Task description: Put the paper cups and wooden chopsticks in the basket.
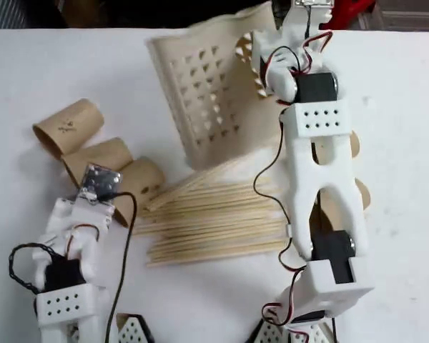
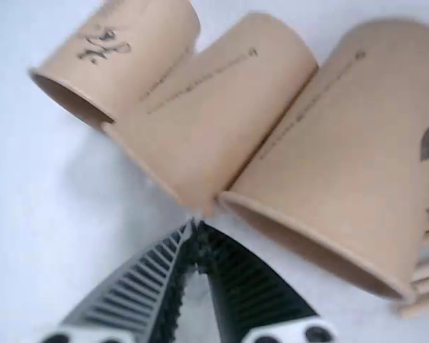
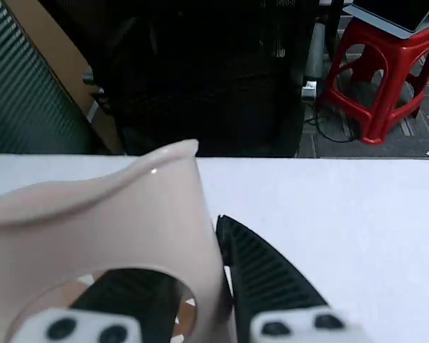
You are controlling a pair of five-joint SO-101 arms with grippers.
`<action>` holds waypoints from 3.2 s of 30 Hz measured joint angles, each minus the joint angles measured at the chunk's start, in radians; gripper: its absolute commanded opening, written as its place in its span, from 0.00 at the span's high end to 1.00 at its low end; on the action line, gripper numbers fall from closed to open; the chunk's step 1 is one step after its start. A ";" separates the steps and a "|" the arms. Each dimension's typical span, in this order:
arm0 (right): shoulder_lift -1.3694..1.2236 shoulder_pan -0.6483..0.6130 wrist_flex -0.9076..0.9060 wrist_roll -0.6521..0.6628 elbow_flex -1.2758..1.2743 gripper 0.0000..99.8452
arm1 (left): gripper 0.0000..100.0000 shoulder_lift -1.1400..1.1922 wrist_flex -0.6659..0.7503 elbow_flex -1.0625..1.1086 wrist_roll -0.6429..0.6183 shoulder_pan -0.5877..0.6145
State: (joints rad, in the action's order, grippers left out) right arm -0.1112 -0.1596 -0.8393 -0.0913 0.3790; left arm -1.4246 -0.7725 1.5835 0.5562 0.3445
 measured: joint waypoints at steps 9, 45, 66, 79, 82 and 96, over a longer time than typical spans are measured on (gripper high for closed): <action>-0.025 0.018 -0.021 0.006 0.005 0.99 | 0.77 0.000 -0.302 -0.480 0.006 -0.035; -0.155 0.009 -0.021 0.120 0.020 0.99 | 0.74 1.235 0.232 -1.079 -0.269 -0.468; -0.310 -0.003 -0.215 0.393 0.069 0.91 | 0.74 1.389 0.292 -1.082 -0.269 -0.425; -0.261 -0.031 -0.434 0.404 0.061 0.85 | 0.74 1.387 0.292 -1.033 -0.267 -0.423; -0.261 -0.031 -0.419 0.404 0.014 0.85 | 0.74 1.387 0.292 -1.033 -0.265 -0.431; -0.316 -0.002 -0.080 0.462 -0.100 0.85 | 0.74 1.387 0.299 -1.036 -0.270 -0.439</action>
State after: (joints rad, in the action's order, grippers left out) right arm -0.4273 -0.1611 -0.9191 0.3705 0.2793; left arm -0.0376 -0.4733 0.5478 0.2862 -0.0944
